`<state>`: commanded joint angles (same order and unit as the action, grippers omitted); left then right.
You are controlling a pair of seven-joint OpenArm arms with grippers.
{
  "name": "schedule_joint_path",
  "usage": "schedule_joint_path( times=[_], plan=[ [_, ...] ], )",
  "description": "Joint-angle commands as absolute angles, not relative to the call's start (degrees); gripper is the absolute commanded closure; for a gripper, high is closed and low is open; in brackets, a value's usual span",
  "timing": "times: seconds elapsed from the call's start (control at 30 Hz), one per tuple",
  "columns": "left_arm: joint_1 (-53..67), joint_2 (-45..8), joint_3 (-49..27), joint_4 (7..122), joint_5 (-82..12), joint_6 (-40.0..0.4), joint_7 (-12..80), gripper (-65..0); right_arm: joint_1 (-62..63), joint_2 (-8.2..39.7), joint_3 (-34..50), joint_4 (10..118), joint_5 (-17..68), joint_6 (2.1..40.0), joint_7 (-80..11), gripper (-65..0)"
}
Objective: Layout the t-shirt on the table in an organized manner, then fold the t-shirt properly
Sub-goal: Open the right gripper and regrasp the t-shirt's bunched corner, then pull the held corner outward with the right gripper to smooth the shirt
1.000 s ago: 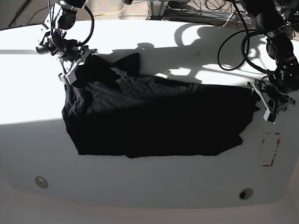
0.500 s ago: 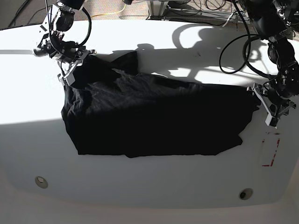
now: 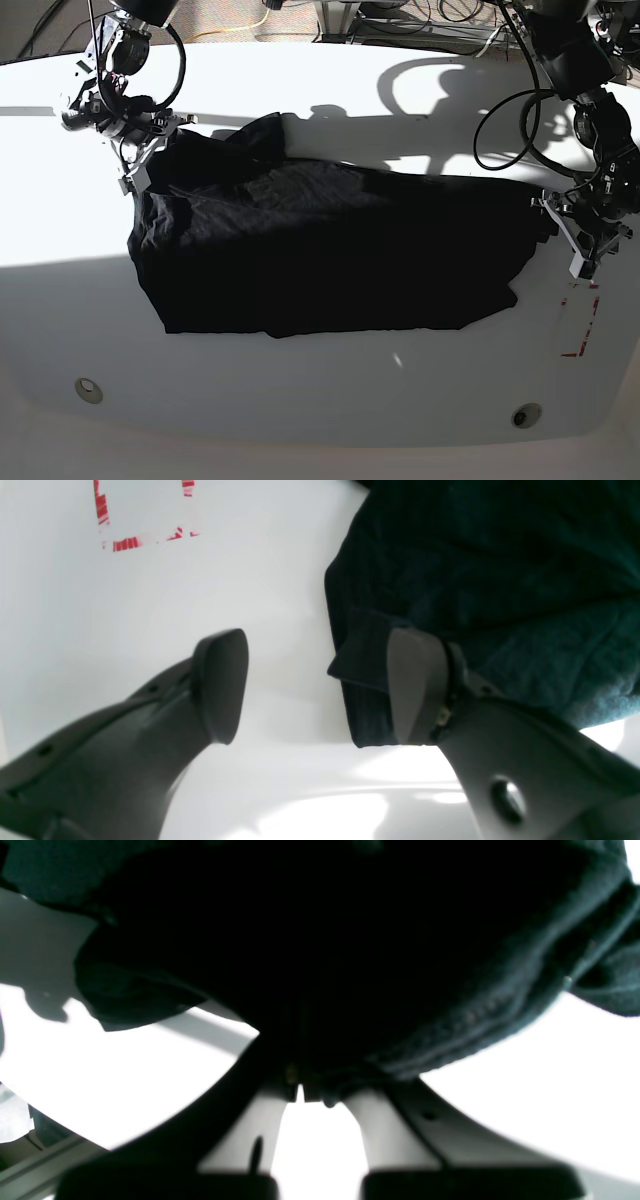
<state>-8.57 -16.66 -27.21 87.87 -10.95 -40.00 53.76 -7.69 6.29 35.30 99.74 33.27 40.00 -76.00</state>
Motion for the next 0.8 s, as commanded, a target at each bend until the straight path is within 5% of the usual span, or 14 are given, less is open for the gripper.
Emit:
schedule_joint_path(
  times=[0.8],
  plan=[
    [-7.08, -16.75, -27.38, 91.03, -10.95, -40.0, 53.76, -41.4, 2.15, 6.2, 35.3, 107.12, 33.27, 40.0, -80.0, 0.0]
  ],
)
